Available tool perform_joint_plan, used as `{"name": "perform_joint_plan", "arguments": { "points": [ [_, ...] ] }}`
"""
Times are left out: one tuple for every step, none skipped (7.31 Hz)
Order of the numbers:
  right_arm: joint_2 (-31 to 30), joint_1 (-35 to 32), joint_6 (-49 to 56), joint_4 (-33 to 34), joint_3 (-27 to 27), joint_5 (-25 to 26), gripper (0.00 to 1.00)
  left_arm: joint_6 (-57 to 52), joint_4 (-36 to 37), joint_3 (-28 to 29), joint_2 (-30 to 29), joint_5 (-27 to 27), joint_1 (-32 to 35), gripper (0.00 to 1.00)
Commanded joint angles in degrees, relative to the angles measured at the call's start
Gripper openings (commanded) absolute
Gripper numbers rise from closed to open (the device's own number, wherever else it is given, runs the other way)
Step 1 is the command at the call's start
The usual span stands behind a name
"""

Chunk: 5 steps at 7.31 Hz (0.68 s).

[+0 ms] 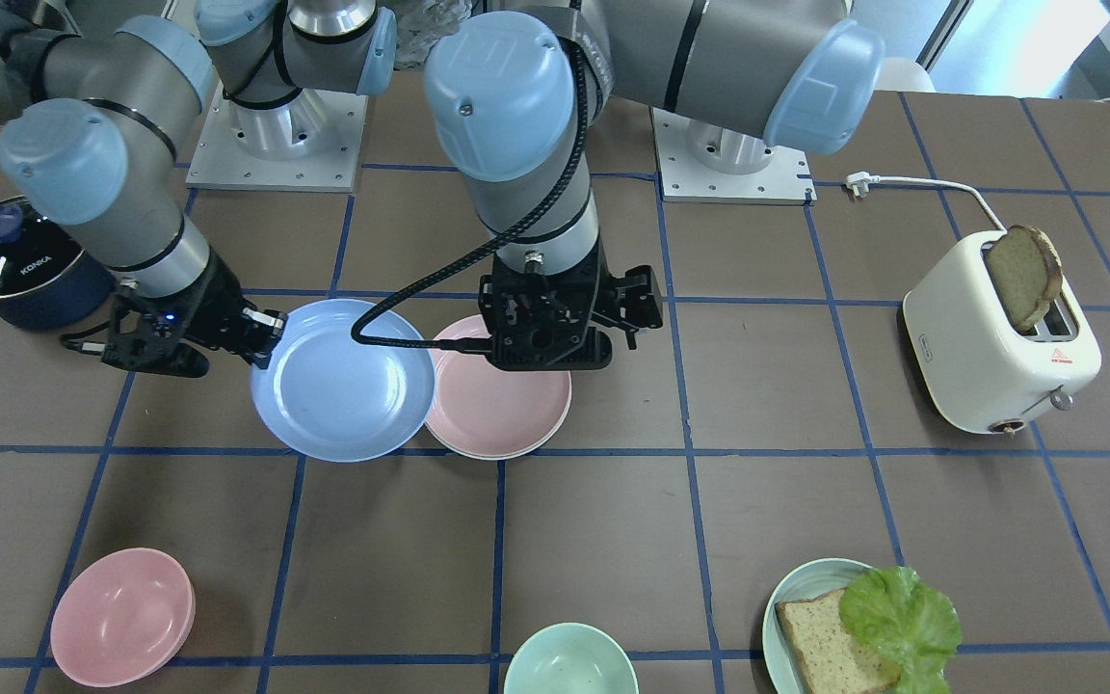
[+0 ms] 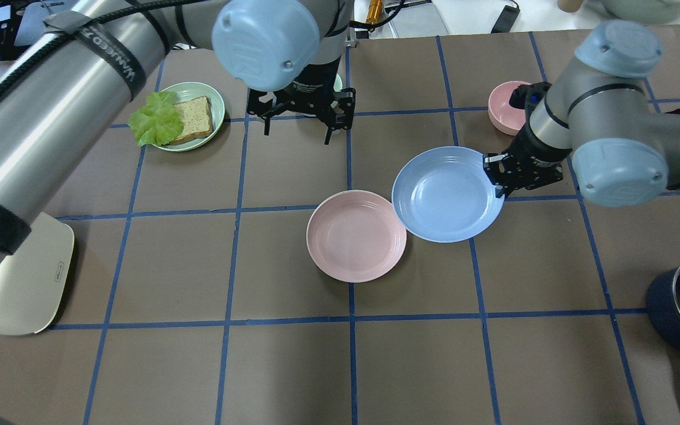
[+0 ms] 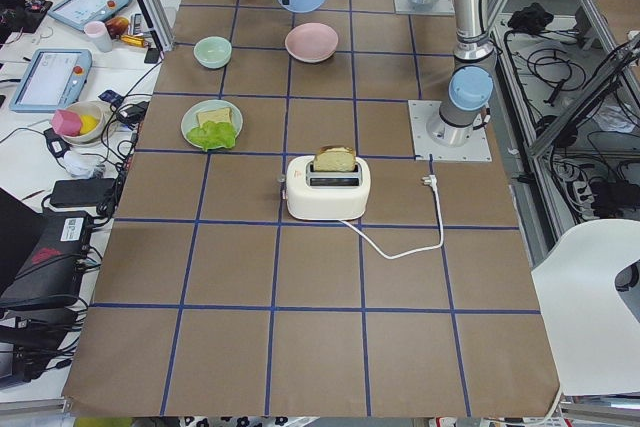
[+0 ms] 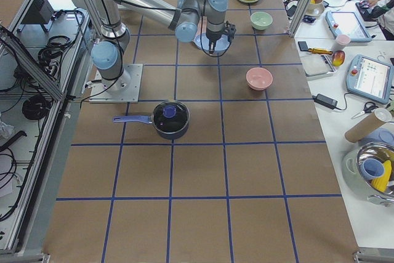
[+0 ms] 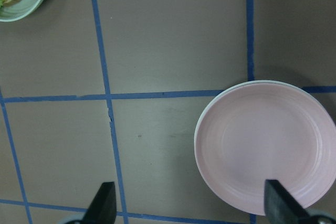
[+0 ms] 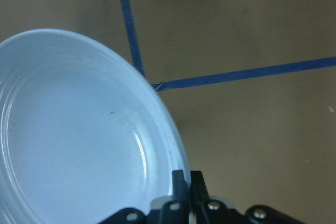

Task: Stack three plates with pink and blue
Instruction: 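Raise the left gripper away while the right gripper carries the blue plate toward the stack, then lower the blue plate onto the pink plate and open the right gripper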

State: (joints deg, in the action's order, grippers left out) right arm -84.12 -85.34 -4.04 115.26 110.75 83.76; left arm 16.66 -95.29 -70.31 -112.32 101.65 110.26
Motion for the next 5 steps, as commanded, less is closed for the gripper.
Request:
{"name": "perform_joint_plan", "arguments": {
  "points": [
    [1.2,-7.1,-9.5,4.3,-0.1,-0.4,0.0,-5.7,-0.1,-2.7,3.6,-0.3,-4.2,1.0],
    [2.1,-9.6,-10.4,4.6,0.2,-0.5,0.0,-8.4,0.0,-3.9,5.1,-0.5,-6.0,1.0],
    [2.8,-11.2,-13.7,4.7,0.0,-0.4,0.0,-10.5,0.0,-4.7,6.5,-0.7,-8.2,1.0],
    [4.0,-13.3,-16.1,4.7,0.1,-0.4,0.0,-11.6,0.0,-5.5,7.6,-0.8,-10.1,1.0],
    [4.6,-14.6,-17.4,6.4,0.2,-0.4,0.0,-11.9,0.0,-6.3,8.8,-0.9,-11.5,1.0]
  ]
}}
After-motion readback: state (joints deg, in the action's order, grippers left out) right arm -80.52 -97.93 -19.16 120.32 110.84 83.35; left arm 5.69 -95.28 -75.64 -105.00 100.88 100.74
